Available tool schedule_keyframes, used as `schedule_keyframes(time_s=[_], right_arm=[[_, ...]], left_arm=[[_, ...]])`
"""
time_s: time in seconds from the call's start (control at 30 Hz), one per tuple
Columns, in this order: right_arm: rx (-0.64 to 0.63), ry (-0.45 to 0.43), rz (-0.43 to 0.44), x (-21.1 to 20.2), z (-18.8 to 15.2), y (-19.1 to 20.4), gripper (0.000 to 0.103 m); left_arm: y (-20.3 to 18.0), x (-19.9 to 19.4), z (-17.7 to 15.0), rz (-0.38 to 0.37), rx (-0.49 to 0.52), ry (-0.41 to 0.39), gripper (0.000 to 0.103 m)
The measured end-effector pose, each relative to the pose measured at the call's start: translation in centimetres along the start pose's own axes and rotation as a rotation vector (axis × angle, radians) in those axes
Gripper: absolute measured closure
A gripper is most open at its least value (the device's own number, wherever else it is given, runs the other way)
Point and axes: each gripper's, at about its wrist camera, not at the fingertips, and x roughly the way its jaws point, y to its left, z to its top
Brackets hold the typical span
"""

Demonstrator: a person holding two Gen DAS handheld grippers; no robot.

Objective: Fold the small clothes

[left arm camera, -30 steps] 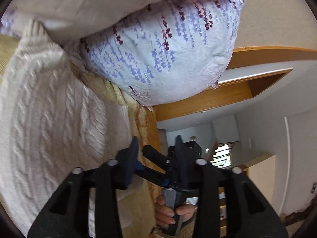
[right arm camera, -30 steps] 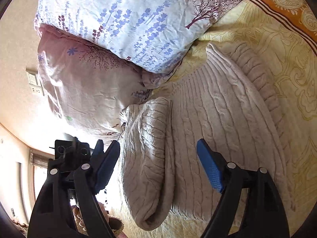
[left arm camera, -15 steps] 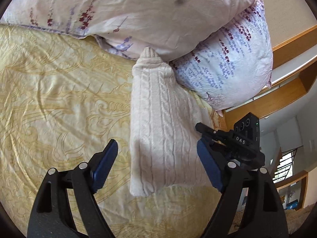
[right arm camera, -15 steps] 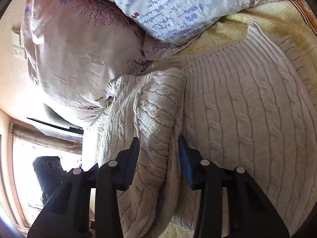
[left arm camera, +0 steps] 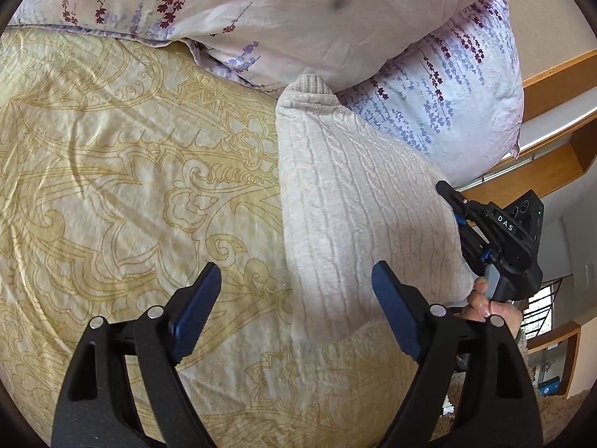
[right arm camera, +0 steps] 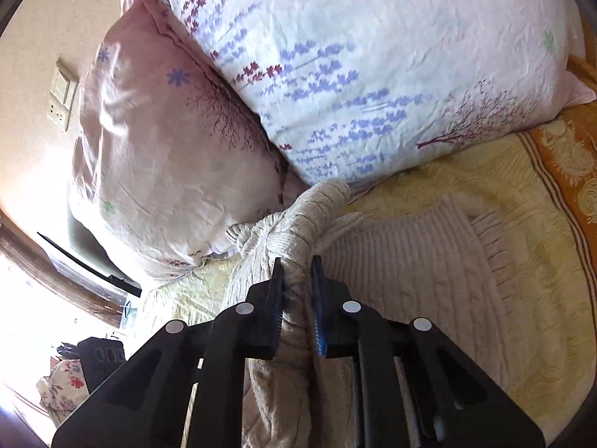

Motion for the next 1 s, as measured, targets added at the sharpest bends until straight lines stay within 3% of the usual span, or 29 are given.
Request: schedule_keyframes(time_s=[0.33,0.4,0.5,0.63,0.77,0.87,0.93,1.0], right_arm=[[0.035,-0.138,-0.038,-4.6,2.4,-1.4,0.089],[0.092,-0.125,-0.079,-4.6,2.0,-3.7,0.089],[0.210,-0.039,-0.129,-3.0,0.3,-7.6,0.089],[0.252,-0.034,-0.104,-2.9,-0.8,-8.8,0.089],[0.173,-0.063,-0.072,-3.4,-0.2,-6.9,0.089],[0.118,-0.002,-0.217,-1.9,-0.1,-6.9,0.089],[0.170,0.052,-0.255,-1.0,-0.8,-8.8,0.089],[0.222,0.051,-0.222,-1.2,-1.1,-9.6,0.087]], left_arm=[[-0.4,0.3,-0.1,-0.004,0.022,0.008,0.020],[-0.4,0.4,-0.2,-0.008,0.025,0.013,0.020],[-0.6,0.7,-0.3,-0.015,0.030,0.026,0.020],[-1.3,0.7,-0.4,-0.019,0.074,0.028,0.020],[-2.9,0.8,-0.7,-0.012,0.181,0.017,0.020],[-4.7,0.8,-1.6,0.030,0.323,-0.016,0.020],[-5.7,0.9,-2.4,0.060,0.413,-0.032,0.018],[-6.5,1.1,-3.1,0.091,0.497,-0.035,0.018]])
